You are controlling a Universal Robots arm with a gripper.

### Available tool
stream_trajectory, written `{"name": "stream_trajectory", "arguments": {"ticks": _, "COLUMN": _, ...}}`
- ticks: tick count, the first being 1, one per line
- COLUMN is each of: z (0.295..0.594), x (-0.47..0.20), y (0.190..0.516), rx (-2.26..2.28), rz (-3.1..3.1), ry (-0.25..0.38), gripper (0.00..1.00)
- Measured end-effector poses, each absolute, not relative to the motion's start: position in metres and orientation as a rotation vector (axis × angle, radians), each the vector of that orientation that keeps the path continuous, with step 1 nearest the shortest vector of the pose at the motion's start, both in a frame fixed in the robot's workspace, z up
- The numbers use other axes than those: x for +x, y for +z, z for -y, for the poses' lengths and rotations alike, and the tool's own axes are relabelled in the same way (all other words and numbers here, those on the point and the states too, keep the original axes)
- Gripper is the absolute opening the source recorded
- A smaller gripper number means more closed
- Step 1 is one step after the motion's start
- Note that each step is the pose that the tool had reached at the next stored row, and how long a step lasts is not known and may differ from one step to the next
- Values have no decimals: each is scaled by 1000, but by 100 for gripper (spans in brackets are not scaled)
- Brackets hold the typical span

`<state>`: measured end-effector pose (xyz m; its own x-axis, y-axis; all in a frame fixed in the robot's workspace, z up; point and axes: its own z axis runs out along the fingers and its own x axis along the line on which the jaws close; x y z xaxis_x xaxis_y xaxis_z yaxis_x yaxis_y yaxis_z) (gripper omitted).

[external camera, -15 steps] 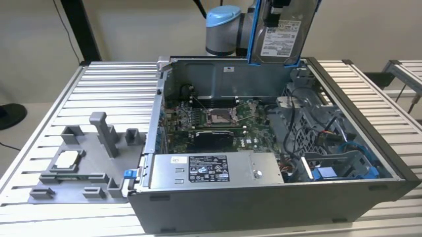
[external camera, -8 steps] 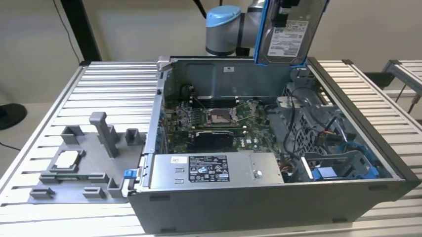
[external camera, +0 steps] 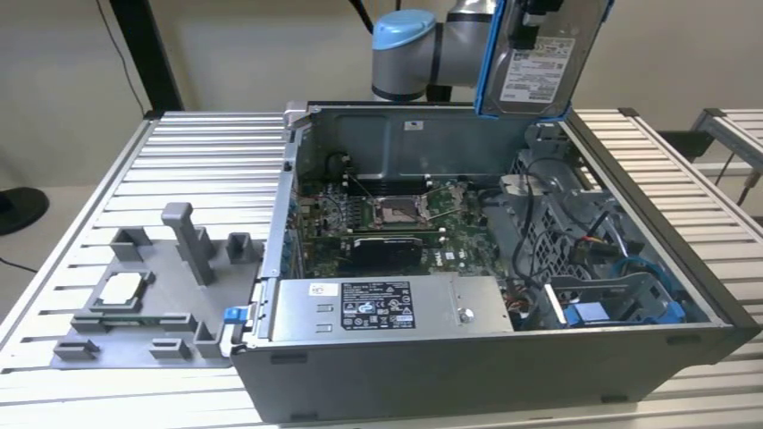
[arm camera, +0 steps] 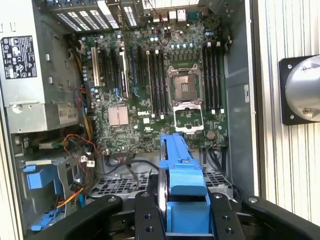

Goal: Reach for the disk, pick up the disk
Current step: 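Pick up the disk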

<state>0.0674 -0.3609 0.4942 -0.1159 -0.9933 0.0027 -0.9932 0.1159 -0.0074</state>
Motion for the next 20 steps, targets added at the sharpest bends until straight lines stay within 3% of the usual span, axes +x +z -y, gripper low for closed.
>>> {"name": "stream_trajectory", "arguments": {"ticks": 20, "z": 363, "x": 82, "y": 494, "rx": -2087, "rz": -2344, "ry": -12, "gripper": 0}}
